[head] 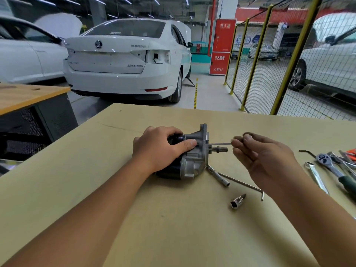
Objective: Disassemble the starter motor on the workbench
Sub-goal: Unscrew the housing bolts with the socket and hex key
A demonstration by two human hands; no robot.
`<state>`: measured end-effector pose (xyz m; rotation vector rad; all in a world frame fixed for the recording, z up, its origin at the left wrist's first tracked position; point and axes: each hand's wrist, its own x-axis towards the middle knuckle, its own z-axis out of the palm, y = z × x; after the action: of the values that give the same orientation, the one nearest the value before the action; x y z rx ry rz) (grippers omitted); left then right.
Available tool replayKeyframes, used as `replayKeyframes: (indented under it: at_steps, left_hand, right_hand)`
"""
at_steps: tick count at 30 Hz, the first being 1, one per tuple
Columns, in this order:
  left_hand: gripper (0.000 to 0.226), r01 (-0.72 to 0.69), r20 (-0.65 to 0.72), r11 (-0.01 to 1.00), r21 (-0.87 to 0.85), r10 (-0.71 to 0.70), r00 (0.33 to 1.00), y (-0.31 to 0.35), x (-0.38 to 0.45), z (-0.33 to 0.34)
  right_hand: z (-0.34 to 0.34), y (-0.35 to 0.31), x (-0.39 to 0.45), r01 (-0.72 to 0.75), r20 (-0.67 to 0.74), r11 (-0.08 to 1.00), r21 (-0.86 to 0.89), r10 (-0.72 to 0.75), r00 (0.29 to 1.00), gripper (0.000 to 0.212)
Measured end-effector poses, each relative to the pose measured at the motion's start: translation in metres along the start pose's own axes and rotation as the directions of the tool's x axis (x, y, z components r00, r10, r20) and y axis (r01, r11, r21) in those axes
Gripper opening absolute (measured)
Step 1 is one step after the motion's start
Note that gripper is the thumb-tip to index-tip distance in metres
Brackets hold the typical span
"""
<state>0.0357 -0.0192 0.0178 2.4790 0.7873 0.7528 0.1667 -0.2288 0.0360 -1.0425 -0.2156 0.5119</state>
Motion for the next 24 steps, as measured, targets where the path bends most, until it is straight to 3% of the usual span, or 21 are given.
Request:
replayKeyframes:
  at_steps: [7,12,16,21,24]
  left_hand:
    - [0.075,0.001,0.010,1.000,-0.019,0.000,1.000,-0.001,0.000,0.000]
    - [0.076,0.006,0.003,1.000,-0.021,-0.006,1.000,-0.001,0.000,-0.001]
    - [0.075,0.007,0.006,1.000,-0.019,-0.007,1.000,-0.001,0.000,-0.001]
    - [0.075,0.005,0.009,1.000,-0.019,-0.005,1.000,-0.001,0.000,-0.002]
    - [0.074,0.008,0.010,1.000,-0.023,-0.008,1.000,-0.001,-0.001,-0.002]
  right_hand:
    - [-0.006,0.003,0.008,0.032,0.067,0.998,0.052,-0.035,0.997,0.023]
    - [-0.009,0.001,0.007,0.057,0.097,0.997,0.055,-0.063,0.993,0.021]
    - [-0.001,-0.003,0.001,-0.008,0.070,0.999,0.046,0.004,0.998,0.014]
    - [0.001,-0.003,0.002,-0.105,0.060,0.988,0.112,0.099,0.993,0.031]
    - [-0.003,-0.007,0.003,-0.187,0.040,0.981,0.045,0.185,0.982,0.037]
